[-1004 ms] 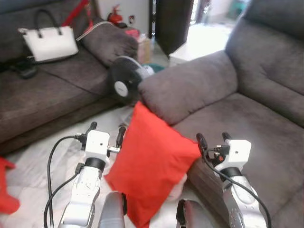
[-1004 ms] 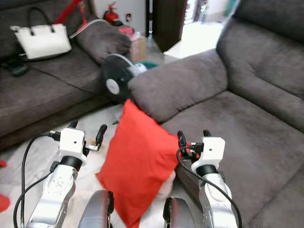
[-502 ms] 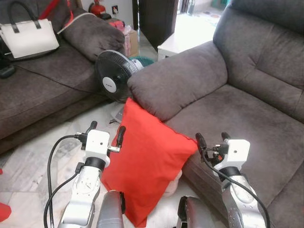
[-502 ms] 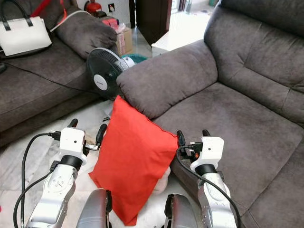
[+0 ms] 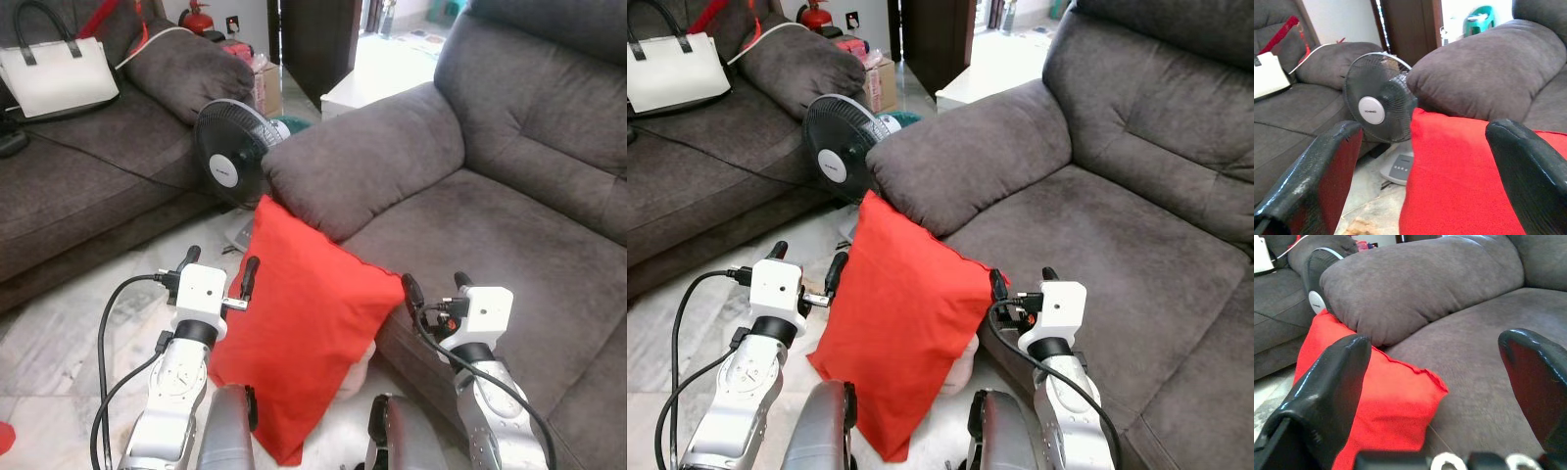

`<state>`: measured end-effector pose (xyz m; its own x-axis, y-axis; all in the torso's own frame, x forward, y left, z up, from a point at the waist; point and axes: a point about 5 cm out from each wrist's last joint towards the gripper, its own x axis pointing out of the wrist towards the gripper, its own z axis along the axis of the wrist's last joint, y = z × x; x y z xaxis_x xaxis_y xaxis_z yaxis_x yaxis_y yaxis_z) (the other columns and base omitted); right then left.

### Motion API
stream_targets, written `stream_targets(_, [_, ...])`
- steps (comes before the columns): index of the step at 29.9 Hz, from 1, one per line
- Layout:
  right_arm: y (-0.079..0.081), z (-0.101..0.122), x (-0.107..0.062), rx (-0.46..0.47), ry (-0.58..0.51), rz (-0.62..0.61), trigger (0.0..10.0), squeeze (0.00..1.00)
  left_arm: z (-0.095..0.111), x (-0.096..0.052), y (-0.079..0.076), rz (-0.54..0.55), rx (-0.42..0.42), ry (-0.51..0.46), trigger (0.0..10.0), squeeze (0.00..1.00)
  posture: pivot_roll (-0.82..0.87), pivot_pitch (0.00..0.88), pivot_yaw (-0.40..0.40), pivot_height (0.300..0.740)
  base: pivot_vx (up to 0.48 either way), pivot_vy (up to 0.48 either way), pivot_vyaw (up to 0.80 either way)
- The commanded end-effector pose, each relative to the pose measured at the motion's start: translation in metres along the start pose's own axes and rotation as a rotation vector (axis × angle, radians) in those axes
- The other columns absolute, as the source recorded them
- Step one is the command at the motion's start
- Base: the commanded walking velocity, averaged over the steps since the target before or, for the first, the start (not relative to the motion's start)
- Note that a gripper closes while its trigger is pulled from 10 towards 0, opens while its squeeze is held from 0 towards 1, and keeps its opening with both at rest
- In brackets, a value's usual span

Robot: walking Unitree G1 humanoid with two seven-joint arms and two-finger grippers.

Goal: Move the pillow to the sofa from floor

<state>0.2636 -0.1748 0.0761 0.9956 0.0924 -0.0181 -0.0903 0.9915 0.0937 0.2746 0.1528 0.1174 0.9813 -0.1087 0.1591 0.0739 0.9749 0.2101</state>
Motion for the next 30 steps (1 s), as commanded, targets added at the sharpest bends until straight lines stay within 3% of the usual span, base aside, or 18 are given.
stream_targets(1, [-0.0012, -0.0013, -0.0013, -0.004, 0.005, 0.000, 10.0, 0.00, -0.0027, -0.0010, -0.0026, -0.013, 0.002, 0.014, 10.0, 0.00, 0.13, 0.065, -0.024, 0.561, 0.000, 0.000, 0.00])
stream_targets(15, [0.0003, -0.0018, -0.0014, -0.034, 0.011, 0.013, 10.0, 0.00, -0.0034, -0.0024, -0.0035, -0.018, 0.000, 0.019, 10.0, 0.00, 0.14, 0.080, -0.025, 0.561, 0.000, 0.000, 0.00])
stream_targets(24, [0.0016, -0.0011, -0.0018, -0.046, 0.008, 0.015, 10.0, 0.00, -0.0029, -0.0018, -0.0026, -0.015, 0.000, 0.020, 10.0, 0.00, 0.14, 0.084, -0.023, 0.561, 0.000, 0.000, 0.74])
stream_targets(30, [0.0010, -0.0024, -0.0022, -0.030, 0.014, 0.004, 10.0, 0.00, -0.0029, -0.0011, -0.0022, -0.015, -0.001, 0.023, 10.0, 0.00, 0.14, 0.085, -0.023, 0.561, 0.000, 0.000, 0.00])
